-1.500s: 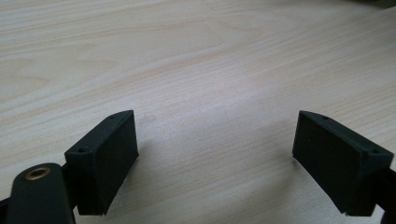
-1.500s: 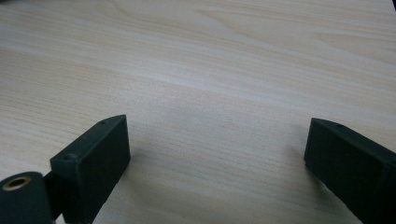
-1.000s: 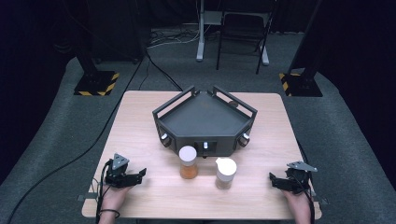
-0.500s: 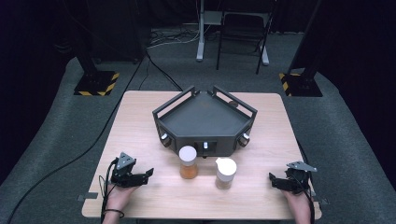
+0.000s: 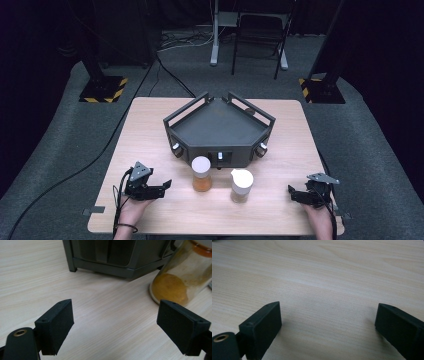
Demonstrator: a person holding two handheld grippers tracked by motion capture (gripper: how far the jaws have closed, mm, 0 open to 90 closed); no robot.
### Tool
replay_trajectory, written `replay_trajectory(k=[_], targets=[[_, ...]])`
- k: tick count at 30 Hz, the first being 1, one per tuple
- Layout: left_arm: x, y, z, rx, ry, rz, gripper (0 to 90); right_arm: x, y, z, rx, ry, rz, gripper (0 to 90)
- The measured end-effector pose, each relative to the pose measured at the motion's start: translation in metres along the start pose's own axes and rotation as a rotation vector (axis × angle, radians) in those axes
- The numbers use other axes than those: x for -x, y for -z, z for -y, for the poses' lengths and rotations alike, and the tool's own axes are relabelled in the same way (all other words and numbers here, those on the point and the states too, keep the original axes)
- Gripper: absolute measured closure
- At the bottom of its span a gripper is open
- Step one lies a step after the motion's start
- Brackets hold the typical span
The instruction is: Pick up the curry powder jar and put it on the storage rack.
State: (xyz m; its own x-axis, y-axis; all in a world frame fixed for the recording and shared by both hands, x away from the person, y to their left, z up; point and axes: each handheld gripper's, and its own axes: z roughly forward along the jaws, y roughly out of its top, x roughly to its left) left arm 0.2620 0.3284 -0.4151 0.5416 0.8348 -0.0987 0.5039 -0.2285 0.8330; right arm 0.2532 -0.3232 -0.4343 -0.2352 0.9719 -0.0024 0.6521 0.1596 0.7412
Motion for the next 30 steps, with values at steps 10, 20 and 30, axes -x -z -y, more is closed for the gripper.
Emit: replay_trajectory(k=[10, 20, 30], targets=[[0.007, -0.004, -0.009, 0.006, -0.025, 0.028, 13.5, 0.000, 0.000, 0.000, 0.000, 0.000, 0.000, 5.7], [0.013, -0.009, -0.017, 0.001, -0.047, 0.051, 13.5, 0.000, 0.000, 0.000, 0.000, 0.001, 0.000, 5.7], [0.020, -0.013, -0.025, 0.014, -0.065, 0.074, 13.5, 0.000, 0.000, 0.000, -0.001, 0.001, -0.001, 5.7]])
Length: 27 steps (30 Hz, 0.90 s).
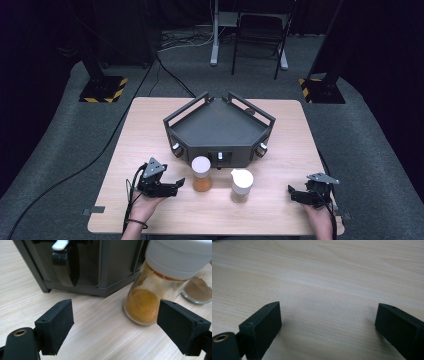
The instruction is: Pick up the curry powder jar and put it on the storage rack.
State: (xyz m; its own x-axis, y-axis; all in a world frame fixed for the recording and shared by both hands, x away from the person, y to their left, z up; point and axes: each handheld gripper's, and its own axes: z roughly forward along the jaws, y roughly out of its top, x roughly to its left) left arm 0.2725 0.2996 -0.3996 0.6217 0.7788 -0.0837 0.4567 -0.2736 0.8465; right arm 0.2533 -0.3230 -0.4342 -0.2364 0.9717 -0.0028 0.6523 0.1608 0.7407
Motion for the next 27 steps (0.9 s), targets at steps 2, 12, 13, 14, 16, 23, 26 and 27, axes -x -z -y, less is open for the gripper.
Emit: replay_trajectory(k=[2, 12, 13, 14, 16, 23, 26, 27], targets=[[0.001, -0.001, -0.002, 0.001, -0.007, 0.006, 13.5, 0.000, 0.000, 0.000, 0.000, 0.000, 0.000, 5.7], [0.008, -0.009, -0.009, 0.009, -0.024, 0.035, 13.4, 0.000, 0.000, 0.000, 0.000, 0.000, 0.000, 5.7], [0.009, -0.011, -0.010, 0.008, -0.027, 0.039, 13.3, 0.000, 0.000, 0.000, 0.000, 0.001, 0.000, 5.7], [0.010, -0.012, -0.011, 0.006, -0.032, 0.041, 13.4, 0.000, 0.000, 0.000, 0.000, 0.000, 0.000, 5.7], [0.012, -0.014, -0.012, 0.007, -0.036, 0.048, 13.4, 0.000, 0.000, 0.000, 0.000, 0.001, 0.000, 5.7], [0.018, -0.023, -0.019, 0.000, -0.057, 0.068, 13.0, 0.000, 0.000, 0.000, 0.000, 0.001, 0.000, 5.7], [0.019, -0.025, -0.020, 0.008, -0.058, 0.083, 13.1, 0.000, 0.000, 0.000, 0.000, 0.001, -0.001, 5.7], [0.019, -0.025, -0.020, 0.008, -0.058, 0.083, 13.2, 0.000, 0.000, 0.000, 0.000, 0.001, -0.001, 5.7]])
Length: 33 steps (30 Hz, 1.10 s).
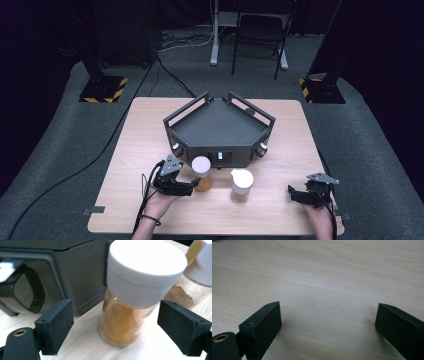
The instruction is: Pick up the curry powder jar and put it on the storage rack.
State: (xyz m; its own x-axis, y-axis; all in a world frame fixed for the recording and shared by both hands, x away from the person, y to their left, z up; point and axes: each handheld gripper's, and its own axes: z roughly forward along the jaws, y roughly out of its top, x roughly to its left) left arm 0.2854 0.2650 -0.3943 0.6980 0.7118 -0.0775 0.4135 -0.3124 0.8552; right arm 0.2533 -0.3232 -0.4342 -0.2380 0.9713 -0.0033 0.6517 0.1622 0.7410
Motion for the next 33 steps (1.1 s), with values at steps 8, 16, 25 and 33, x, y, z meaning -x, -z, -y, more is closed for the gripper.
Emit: replay_trajectory(k=[8, 16, 25, 33], targets=[[0.003, -0.007, -0.006, 0.000, -0.016, 0.019, 13.1, 0.000, 0.000, 0.000, 0.000, 0.001, -0.001, 5.7], [0.003, -0.014, -0.010, -0.004, -0.020, 0.033, 13.6, 0.000, 0.000, 0.000, 0.000, 0.001, -0.001, 5.7], [-0.001, -0.023, -0.015, 0.008, -0.018, 0.062, 18.4, 0.000, 0.000, 0.000, 0.000, 0.003, -0.003, 5.7], [-0.003, -0.028, -0.015, 0.023, -0.037, 0.075, 31.7, 0.000, 0.000, 0.000, 0.000, 0.003, -0.002, 5.7]])
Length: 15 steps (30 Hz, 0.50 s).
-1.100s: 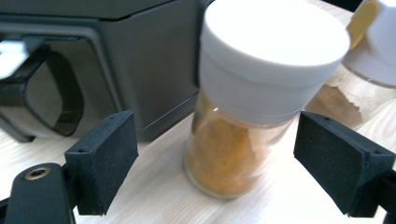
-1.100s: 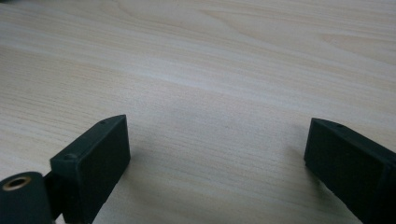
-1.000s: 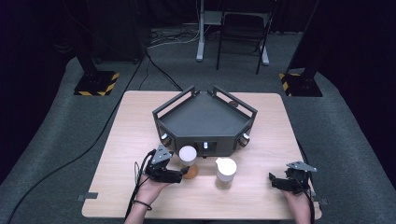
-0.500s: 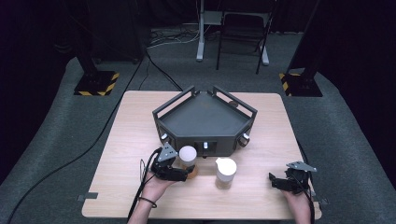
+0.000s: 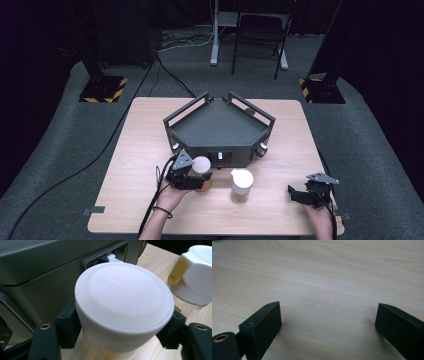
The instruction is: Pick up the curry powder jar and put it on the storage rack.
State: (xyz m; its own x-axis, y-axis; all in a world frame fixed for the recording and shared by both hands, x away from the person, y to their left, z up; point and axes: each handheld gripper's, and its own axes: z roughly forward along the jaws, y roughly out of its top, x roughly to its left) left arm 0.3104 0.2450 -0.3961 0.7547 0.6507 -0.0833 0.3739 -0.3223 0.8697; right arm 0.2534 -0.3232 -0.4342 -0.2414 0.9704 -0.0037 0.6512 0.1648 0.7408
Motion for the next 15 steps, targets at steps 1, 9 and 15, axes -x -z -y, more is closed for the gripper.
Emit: replay_trajectory(k=[1, 9, 15], targets=[[0.0014, -0.0001, 0.0002, 0.002, -0.005, -0.006, 32.0, 0.0000, 0.0000, 0.0000, 0.000, 0.000, 0.000, 5.7], [0.0052, 0.0006, -0.0017, -0.005, -0.015, -0.020, 33.2, 0.0000, 0.0000, 0.0000, 0.000, 0.000, 0.000, 5.7], [0.0050, 0.0011, -0.0012, -0.002, -0.006, -0.022, 33.4, 0.0000, 0.0000, 0.0000, 0.000, 0.000, -0.001, 5.7]])
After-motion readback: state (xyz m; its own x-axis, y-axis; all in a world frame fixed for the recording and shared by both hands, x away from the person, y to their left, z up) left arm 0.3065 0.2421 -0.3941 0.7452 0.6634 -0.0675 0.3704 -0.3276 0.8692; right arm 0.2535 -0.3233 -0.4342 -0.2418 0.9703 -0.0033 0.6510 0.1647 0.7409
